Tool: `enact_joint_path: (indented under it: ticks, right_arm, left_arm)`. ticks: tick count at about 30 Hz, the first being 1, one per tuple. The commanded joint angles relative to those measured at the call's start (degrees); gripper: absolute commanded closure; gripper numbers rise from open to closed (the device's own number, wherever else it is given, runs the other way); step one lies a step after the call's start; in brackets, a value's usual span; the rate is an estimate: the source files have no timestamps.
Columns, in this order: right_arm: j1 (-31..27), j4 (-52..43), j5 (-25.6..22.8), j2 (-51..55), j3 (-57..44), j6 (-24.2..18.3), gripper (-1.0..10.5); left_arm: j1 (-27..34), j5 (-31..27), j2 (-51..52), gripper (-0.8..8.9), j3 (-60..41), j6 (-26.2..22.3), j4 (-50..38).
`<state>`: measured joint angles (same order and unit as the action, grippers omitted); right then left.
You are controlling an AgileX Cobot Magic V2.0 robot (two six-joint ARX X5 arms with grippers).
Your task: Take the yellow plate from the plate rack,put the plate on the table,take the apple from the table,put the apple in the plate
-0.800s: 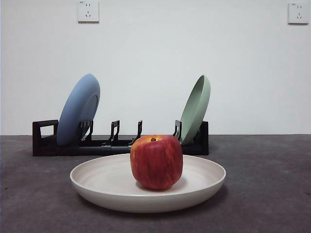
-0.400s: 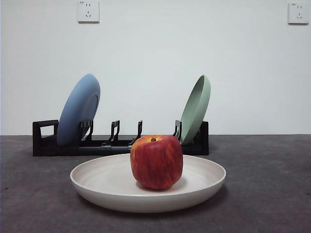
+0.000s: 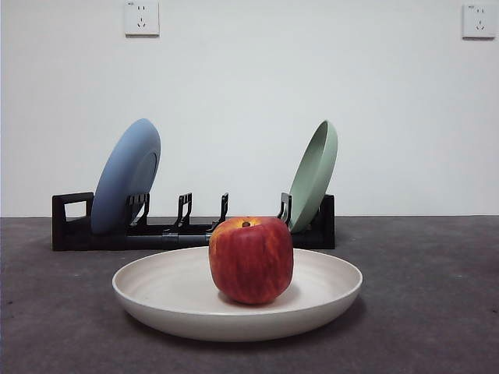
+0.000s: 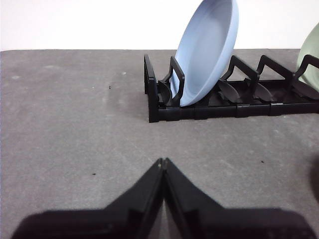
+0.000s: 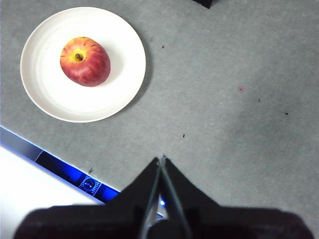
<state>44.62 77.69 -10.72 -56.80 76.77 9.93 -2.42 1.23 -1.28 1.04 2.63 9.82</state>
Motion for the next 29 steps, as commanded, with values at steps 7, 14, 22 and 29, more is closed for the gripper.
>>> enact_joint_path:
  ticks: [7, 14, 22, 29]
  right_arm:
    - [0.0, 1.2, -0.2, 0.0, -0.2, 0.5, 9.5]
    - [-1.8, 0.6, -2.8, 1.8, -0.2, -2.4, 9.5]
    - [-17.1, -21.4, -1.8, 12.4, -2.6, -4.6, 9.5]
    - [-37.7, -41.6, 4.6, 27.6, -19.3, -13.5, 9.5]
  left_arm:
    - [0.1, 0.3, -0.8, 8.17, -0.6, 0.3, -0.3]
    - [0.1, 0.3, -1.3, 8.17, -0.6, 0.3, -0.3]
    - [0.1, 0.3, -1.9, 8.17, -0.6, 0.3, -0.3]
    - [0.1, 0.3, -2.1, 8.17, -0.6, 0.3, -0.3]
